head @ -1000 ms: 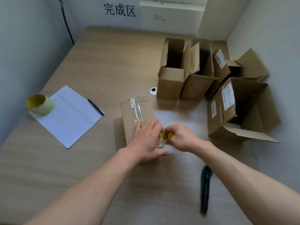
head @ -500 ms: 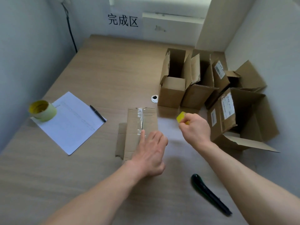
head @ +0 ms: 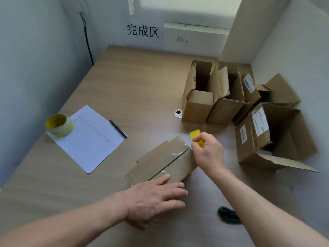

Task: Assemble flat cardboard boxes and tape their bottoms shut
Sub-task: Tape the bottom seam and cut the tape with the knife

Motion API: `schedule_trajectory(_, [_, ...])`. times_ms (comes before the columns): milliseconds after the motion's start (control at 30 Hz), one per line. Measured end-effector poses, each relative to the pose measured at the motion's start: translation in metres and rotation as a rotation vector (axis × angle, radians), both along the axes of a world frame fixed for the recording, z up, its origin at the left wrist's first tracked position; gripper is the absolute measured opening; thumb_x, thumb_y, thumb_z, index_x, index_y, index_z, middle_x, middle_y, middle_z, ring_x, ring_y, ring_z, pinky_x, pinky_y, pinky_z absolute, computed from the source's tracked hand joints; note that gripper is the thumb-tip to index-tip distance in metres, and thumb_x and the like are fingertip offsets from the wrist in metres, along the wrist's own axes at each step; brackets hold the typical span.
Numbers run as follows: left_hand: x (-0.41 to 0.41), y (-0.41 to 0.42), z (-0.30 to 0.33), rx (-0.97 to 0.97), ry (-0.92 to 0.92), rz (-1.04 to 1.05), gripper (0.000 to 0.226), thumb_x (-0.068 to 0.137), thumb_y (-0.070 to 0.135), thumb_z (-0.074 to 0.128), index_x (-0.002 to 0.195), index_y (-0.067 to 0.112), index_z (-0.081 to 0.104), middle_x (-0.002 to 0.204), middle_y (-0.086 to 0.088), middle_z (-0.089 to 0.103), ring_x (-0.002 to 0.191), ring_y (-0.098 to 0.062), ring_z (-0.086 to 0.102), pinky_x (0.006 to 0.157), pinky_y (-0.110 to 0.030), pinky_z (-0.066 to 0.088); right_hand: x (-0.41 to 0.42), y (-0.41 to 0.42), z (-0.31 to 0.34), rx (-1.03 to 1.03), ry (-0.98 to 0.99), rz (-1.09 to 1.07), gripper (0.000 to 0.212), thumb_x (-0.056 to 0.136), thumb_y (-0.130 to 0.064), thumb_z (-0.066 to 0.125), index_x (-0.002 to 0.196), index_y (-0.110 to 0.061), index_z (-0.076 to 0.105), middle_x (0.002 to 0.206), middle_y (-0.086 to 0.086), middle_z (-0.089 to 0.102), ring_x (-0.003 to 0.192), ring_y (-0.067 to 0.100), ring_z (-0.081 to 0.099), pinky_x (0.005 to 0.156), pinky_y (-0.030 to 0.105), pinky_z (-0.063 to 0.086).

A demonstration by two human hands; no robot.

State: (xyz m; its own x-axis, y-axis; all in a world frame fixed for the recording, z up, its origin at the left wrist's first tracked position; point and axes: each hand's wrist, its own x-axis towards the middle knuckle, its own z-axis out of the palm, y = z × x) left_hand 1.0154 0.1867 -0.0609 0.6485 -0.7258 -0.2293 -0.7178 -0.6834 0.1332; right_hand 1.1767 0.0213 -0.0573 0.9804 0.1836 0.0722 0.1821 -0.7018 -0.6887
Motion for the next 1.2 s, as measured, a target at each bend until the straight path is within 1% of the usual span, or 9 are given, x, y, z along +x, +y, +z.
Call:
schedule_trajectory(133, [0.003, 0.005, 0.003, -0.036, -0.095, 0.015, 0.096, 0.061, 0.026, 0.076, 0.146, 0.020, 0.032, 0.157, -0.009, 0.025, 0.150, -0.027, 0.009, 0.118, -0.052, 0.019, -0.013, 0.011, -0.005, -0.157, -0.117, 0.106, 0.010, 0.077, -0.021, 0.069, 0.076, -0.024, 0.059, 0.083, -0.003, 0.055, 0.074, 0.030, 0.057, 0.061, 0.034, 0.042])
schedule_trajectory(233, [-0.005, 0.016, -0.001, -0.143, -0.286, 0.338, 0.081, 0.065, 0.034, 0.075, 0.139, 0.018, 0.046, 0.154, -0.012, 0.036, 0.145, -0.037, 0.024, 0.108, -0.065, 0.028, -0.017, 0.002, -0.012, -0.159, -0.135, 0.071, 0.015, 0.080, -0.023, 0.072, 0.076, -0.022, 0.059, 0.081, -0.004, 0.054, 0.074, 0.032, 0.058, 0.060, 0.034, 0.040])
schedule_trajectory(333, [-0.017, 0.030, -0.012, -0.201, -0.145, 0.940, 0.090, 0.079, 0.055, 0.067, 0.152, 0.020, 0.027, 0.163, -0.009, -0.008, 0.148, -0.037, 0.014, 0.110, -0.059, 0.031, -0.020, -0.005, -0.016, -0.118, -0.065, -0.061, 0.020, 0.081, -0.025, 0.073, 0.072, -0.026, 0.055, 0.078, -0.007, 0.051, 0.077, 0.028, 0.056, 0.062, 0.031, 0.031])
schedule_trajectory(433, [-0.008, 0.044, -0.017, -0.262, 0.214, 1.117, 0.088, 0.091, 0.050, 0.055, 0.155, 0.028, -0.001, 0.150, 0.009, -0.044, 0.150, -0.020, 0.003, 0.116, -0.037, 0.025, -0.029, -0.008, -0.022, -0.090, 0.030, -0.175, 0.021, 0.079, -0.028, 0.072, 0.070, -0.024, 0.055, 0.076, -0.007, 0.056, 0.076, 0.022, 0.053, 0.063, 0.030, 0.030])
schedule_trajectory(667, [0.075, 0.054, 0.020, -0.043, 0.086, 0.936, 0.051, 0.077, 0.011, 0.049, 0.127, 0.021, 0.042, 0.158, 0.004, 0.013, 0.141, -0.027, 0.015, 0.107, -0.046, 0.032, -0.055, -0.017, -0.026, 0.181, 0.280, -0.267, 0.018, 0.072, -0.021, 0.078, 0.065, -0.019, 0.062, 0.063, 0.001, 0.067, 0.069, 0.026, 0.066, 0.067, 0.039, 0.055])
schedule_trajectory(833, [0.096, 0.030, 0.014, 0.022, -0.154, 0.737, 0.033, 0.084, 0.010, 0.046, 0.116, 0.022, 0.048, 0.137, 0.002, 0.039, 0.121, -0.029, 0.035, 0.090, -0.040, 0.044, -0.054, -0.041, -0.014, 0.153, 0.081, -0.236, 0.012, 0.076, -0.016, 0.073, 0.070, -0.023, 0.064, 0.070, -0.001, 0.065, 0.070, 0.023, 0.060, 0.066, 0.039, 0.049])
schedule_trajectory(967, [0.105, 0.021, 0.019, -0.080, -0.075, 0.895, 0.022, 0.092, 0.024, 0.044, 0.110, 0.022, 0.056, 0.125, 0.000, 0.044, 0.120, -0.029, 0.037, 0.081, -0.035, 0.041, -0.031, -0.052, 0.002, -0.043, -0.051, -0.033, 0.012, 0.081, -0.015, 0.071, 0.080, -0.025, 0.067, 0.082, -0.003, 0.060, 0.076, 0.019, 0.055, 0.068, 0.030, 0.038])
schedule_trajectory(1100, [0.090, -0.029, 0.013, -0.054, 0.176, 1.046, 0.101, 0.065, 0.087, 0.042, 0.140, 0.020, 0.038, 0.158, -0.008, 0.016, 0.143, -0.042, 0.008, 0.111, -0.054, 0.021, -0.012, -0.040, 0.000, -0.050, 0.061, -0.013, 0.013, 0.076, -0.027, 0.076, 0.076, -0.026, 0.063, 0.084, 0.001, 0.063, 0.079, 0.023, 0.057, 0.071, 0.035, 0.046])
schedule_trajectory(1200, [0.066, -0.061, -0.007, -0.001, 0.118, 1.022, 0.122, 0.065, 0.085, 0.050, 0.153, 0.016, 0.002, 0.161, -0.008, -0.018, 0.144, -0.043, -0.019, 0.112, -0.065, 0.002, -0.010, -0.033, -0.009, 0.030, 0.182, -0.070, 0.023, 0.069, -0.029, 0.079, 0.072, -0.023, 0.057, 0.071, -0.003, 0.061, 0.073, 0.024, 0.057, 0.069, 0.036, 0.047])
